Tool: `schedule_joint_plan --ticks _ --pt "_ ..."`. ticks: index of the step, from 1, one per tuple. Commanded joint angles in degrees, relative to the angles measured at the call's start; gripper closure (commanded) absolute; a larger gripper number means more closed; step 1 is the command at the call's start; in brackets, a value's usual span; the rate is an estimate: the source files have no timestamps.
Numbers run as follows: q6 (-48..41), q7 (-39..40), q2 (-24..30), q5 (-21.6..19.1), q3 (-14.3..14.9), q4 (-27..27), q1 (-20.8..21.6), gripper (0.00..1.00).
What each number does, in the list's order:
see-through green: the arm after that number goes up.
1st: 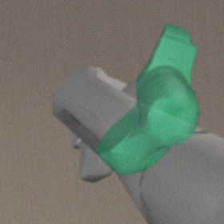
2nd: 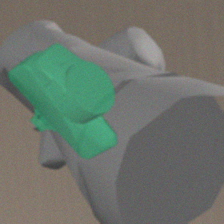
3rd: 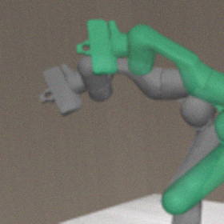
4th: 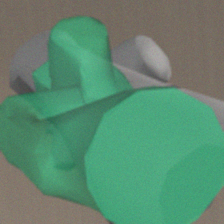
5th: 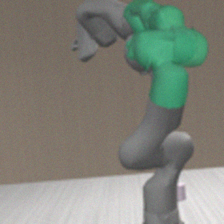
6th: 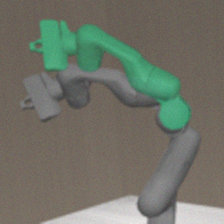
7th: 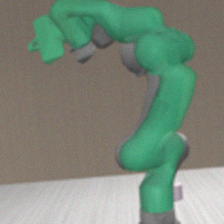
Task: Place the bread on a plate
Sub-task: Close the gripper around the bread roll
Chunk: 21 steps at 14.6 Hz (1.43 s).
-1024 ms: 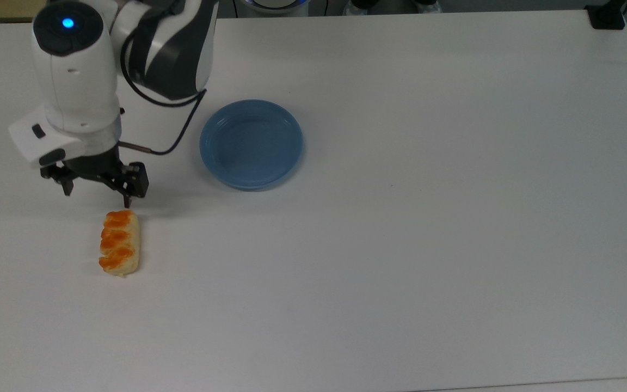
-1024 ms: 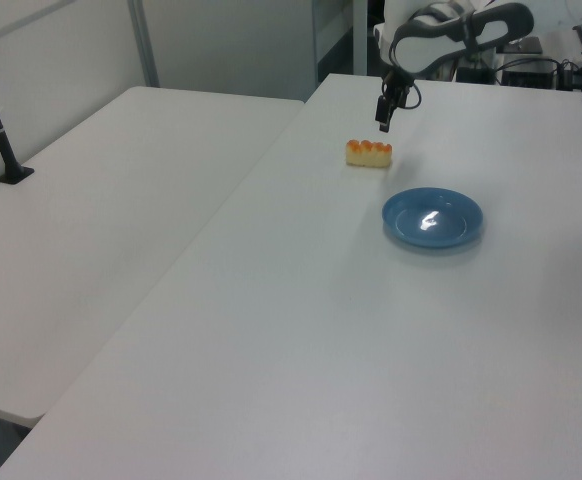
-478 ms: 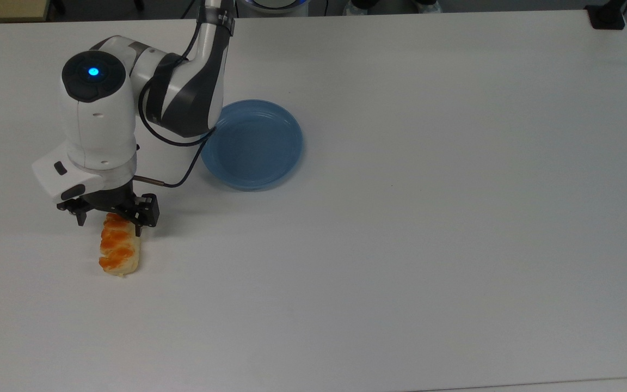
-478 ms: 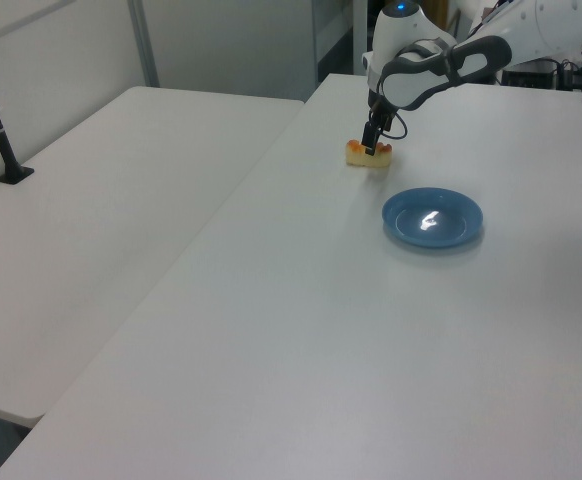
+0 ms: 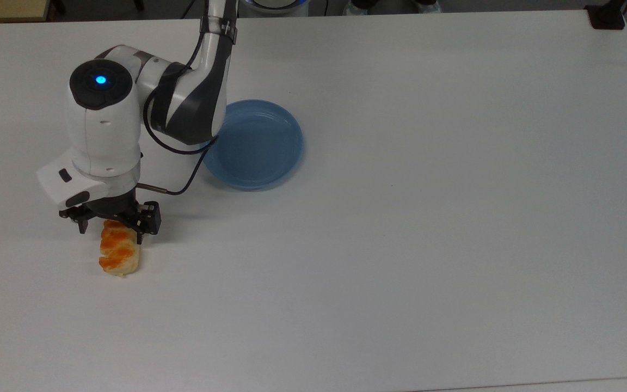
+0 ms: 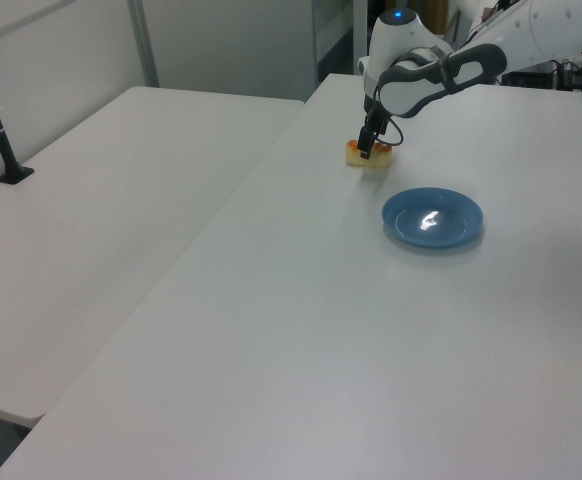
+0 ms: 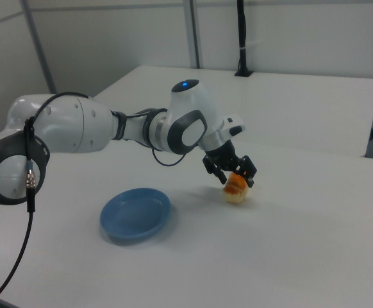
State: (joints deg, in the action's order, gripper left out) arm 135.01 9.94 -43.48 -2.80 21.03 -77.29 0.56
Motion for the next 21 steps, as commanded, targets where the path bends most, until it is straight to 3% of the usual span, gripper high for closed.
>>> schedule_joint_plan --ticks 1,3,8,16,21 --pt "1.0 -1.0 -1.2 -1.4 0.8 0.8 0.9 0.00" --pt "1.0 -1.5 -1.4 -1.4 0.7 0.8 1.0 0.06" --pt "1.0 -1.1 -1.8 -1.3 0.8 0.6 1.0 0.47" --pt "0.4 -1.1 -1.2 -1.5 0.9 0.8 1.4 0.48" --pt "-2.2 0.9 3.1 -1.9 0.9 0.5 1.2 0.46"
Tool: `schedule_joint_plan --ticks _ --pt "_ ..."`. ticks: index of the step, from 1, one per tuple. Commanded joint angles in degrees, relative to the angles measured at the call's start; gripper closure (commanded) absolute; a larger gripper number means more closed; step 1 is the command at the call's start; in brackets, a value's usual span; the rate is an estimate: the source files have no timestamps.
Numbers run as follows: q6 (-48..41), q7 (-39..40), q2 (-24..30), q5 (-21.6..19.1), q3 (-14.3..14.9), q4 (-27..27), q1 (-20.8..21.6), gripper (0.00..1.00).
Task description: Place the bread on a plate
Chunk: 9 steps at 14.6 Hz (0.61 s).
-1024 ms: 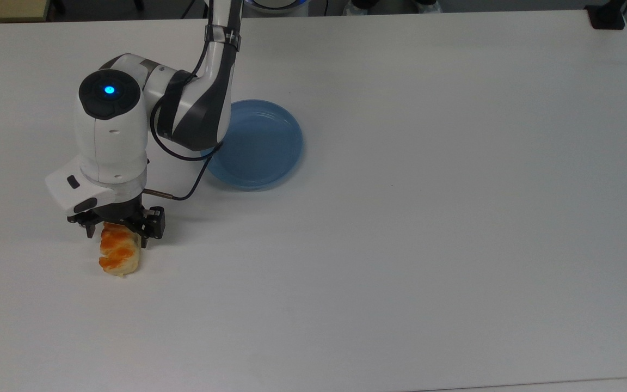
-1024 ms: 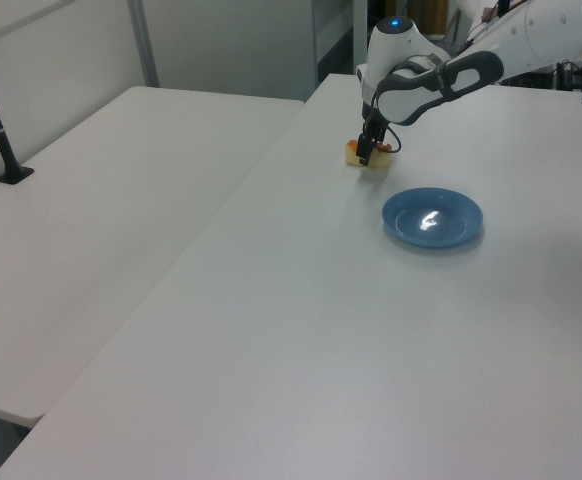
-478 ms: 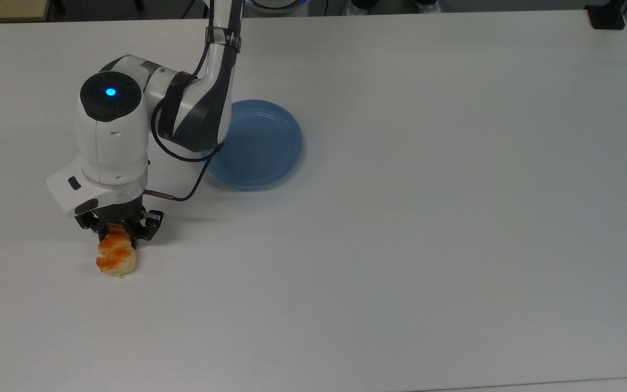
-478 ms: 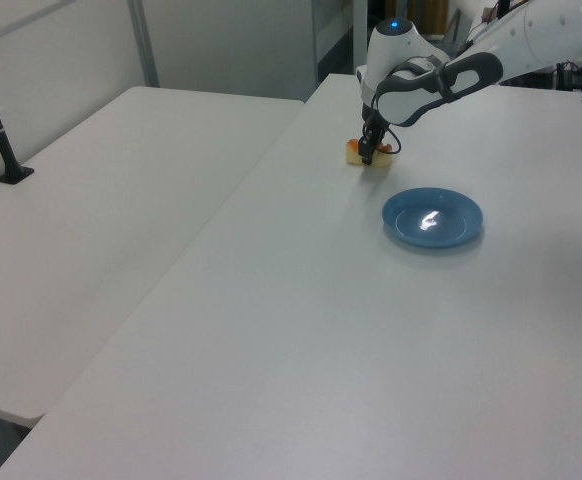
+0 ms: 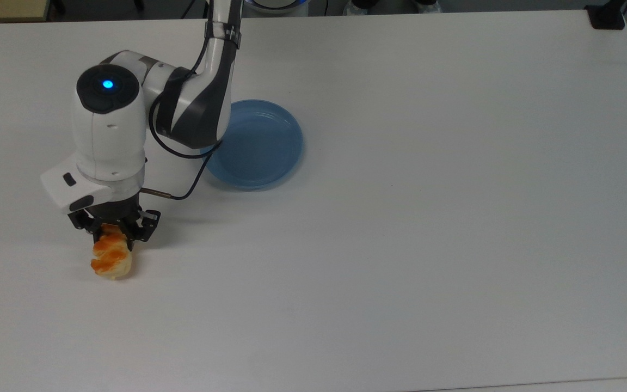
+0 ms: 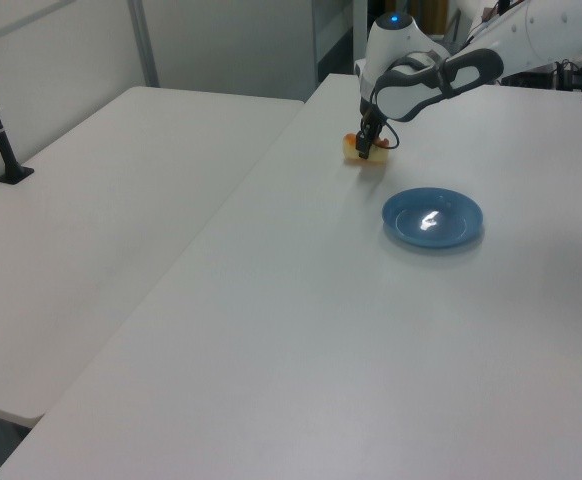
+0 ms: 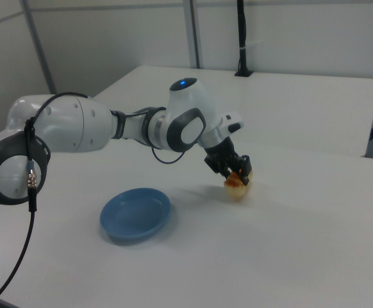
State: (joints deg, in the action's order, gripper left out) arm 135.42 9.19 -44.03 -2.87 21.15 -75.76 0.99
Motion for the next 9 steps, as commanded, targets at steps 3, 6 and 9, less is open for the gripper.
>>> schedule_joint_plan --ticks 3,6,9 --pt "-7.1 5.0 7.0 -3.1 0.8 -1.2 0.4 0.44" --pt "-7.6 5.2 10.8 -3.5 0.0 -3.8 0.4 0.43" --pt "-8.0 4.7 14.8 -3.5 -1.8 -7.9 0.8 0.41"
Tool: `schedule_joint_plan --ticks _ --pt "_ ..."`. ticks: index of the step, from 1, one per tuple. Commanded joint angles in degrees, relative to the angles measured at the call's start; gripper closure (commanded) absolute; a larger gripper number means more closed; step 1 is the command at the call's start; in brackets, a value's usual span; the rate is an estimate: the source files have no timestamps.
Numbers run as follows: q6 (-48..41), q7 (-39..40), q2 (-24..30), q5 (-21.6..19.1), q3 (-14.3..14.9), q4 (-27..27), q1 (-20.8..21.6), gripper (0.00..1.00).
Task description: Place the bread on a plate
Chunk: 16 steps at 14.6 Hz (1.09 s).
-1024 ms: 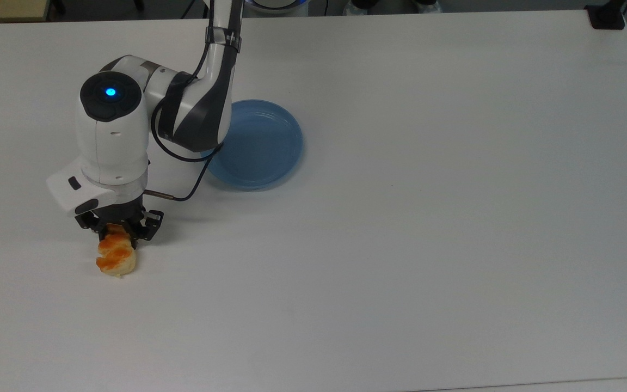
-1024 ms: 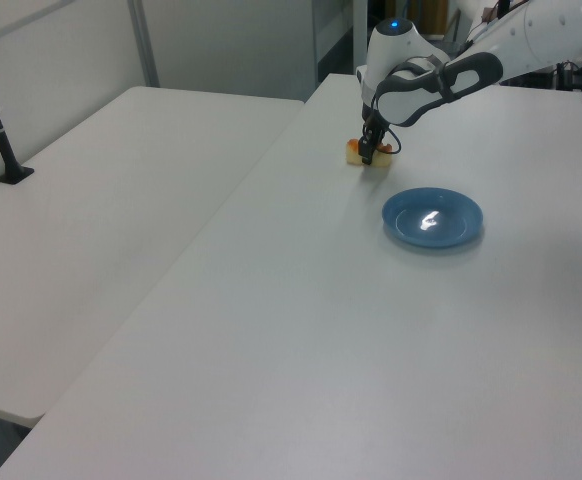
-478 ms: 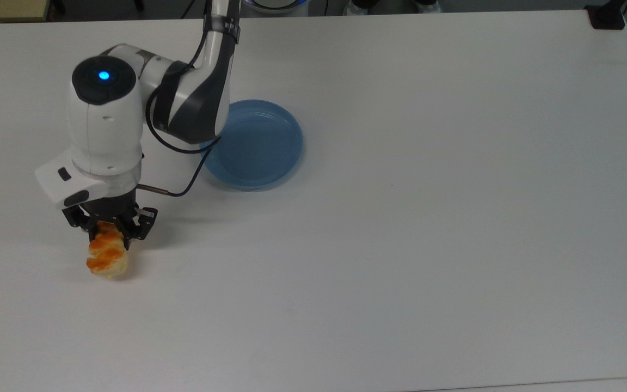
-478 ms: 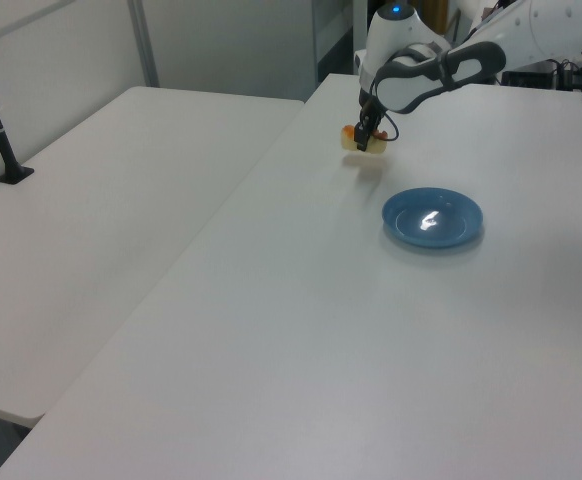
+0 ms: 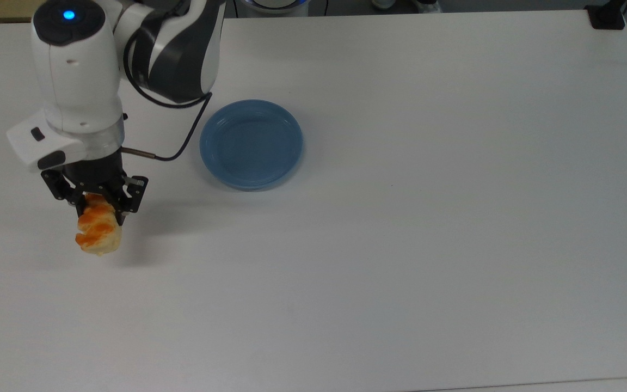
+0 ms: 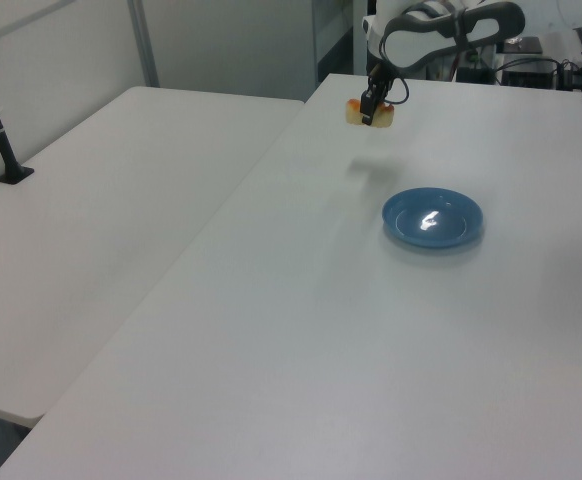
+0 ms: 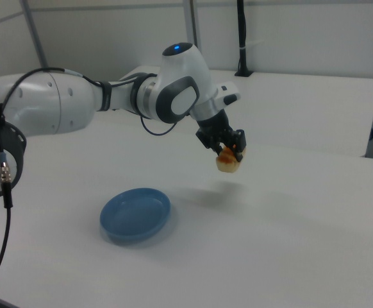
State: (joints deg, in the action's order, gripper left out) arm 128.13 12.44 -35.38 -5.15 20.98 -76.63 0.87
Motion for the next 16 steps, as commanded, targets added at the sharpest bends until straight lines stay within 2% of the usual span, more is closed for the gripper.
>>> schedule_joint_plan --ticks 1,6,9,13,16 --pt "-1.6 1.3 7.5 -1.3 -2.8 -8.3 0.9 0.40" --pt "-6.0 -1.2 13.5 -0.6 -8.0 -14.4 1.5 0.36" --pt "-6.1 -3.3 16.3 0.0 -9.7 -18.8 3.3 0.35" --pt "-6.2 -8.3 19.8 2.9 -13.5 -24.0 3.6 0.33" --pt "-6.2 -10.9 23.5 5.2 -16.6 -29.9 3.7 0.31"
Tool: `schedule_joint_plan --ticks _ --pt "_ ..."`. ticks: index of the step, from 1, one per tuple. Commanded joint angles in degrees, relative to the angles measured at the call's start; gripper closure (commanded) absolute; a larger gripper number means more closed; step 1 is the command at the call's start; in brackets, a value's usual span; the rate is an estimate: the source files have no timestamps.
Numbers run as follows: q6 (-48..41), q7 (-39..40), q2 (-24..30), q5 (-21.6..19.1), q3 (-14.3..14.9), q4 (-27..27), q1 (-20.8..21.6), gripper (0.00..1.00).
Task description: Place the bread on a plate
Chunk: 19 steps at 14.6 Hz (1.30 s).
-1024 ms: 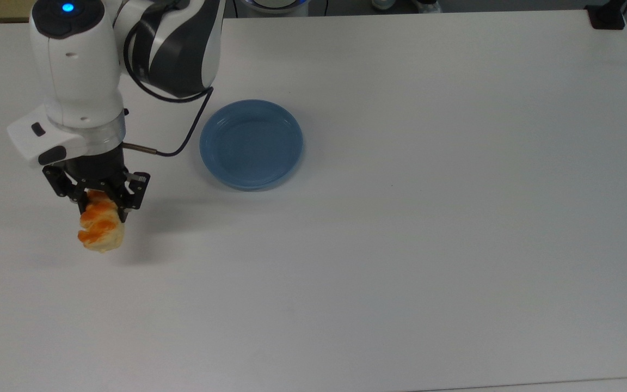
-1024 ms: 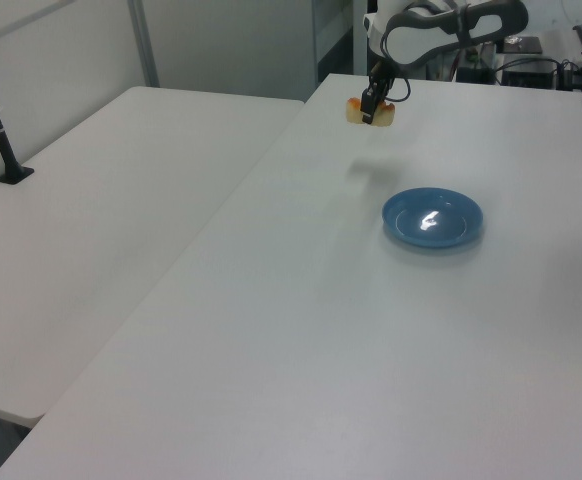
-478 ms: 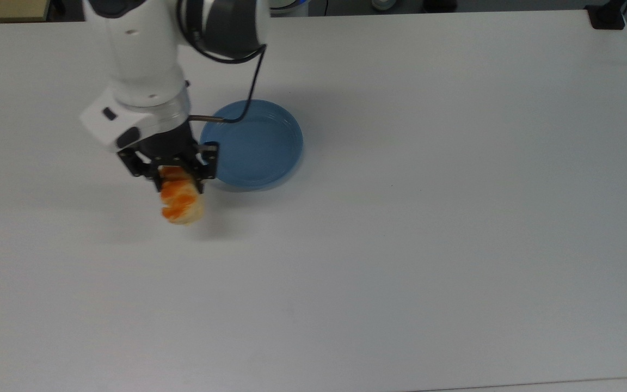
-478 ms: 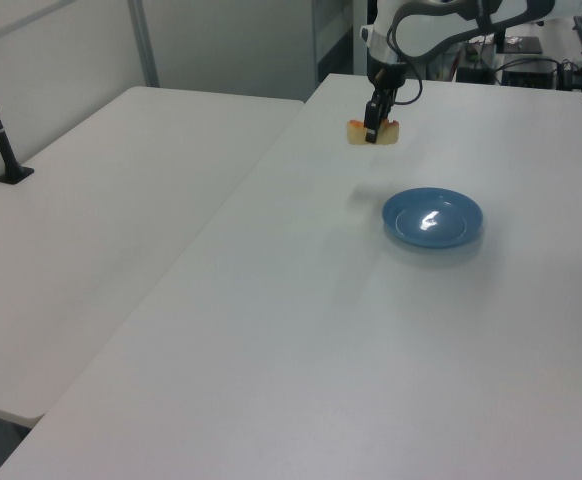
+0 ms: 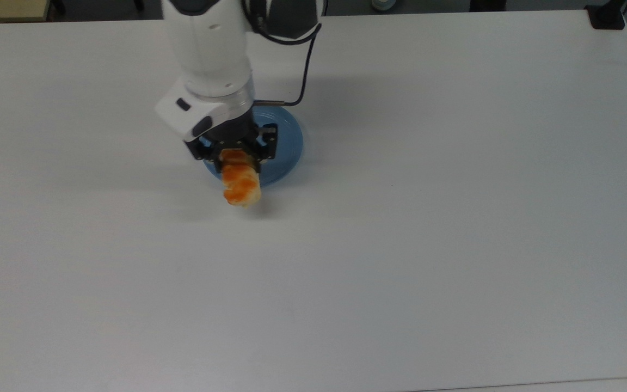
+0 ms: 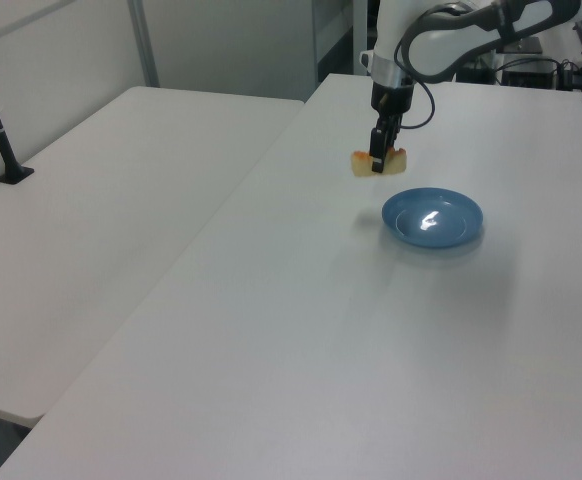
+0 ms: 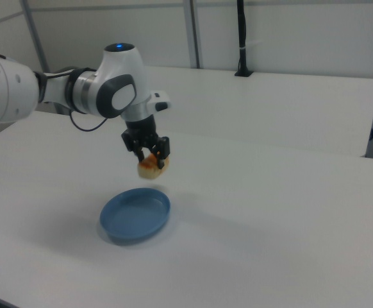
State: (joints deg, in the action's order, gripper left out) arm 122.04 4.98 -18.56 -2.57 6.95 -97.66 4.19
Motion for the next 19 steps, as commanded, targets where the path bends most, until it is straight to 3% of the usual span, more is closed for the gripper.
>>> schedule_joint_plan --ticks 1,5,16,19 --pt "-0.1 -3.8 7.7 3.1 -3.3 -10.7 0.4 0.31" --pt "0.2 -4.0 10.9 4.5 -5.1 -15.7 0.1 0.30" --pt "-0.3 -4.0 11.4 4.4 -5.1 -15.4 -0.4 0.27" --pt "-1.0 -4.0 11.3 4.5 -5.1 -15.2 -0.4 0.22"
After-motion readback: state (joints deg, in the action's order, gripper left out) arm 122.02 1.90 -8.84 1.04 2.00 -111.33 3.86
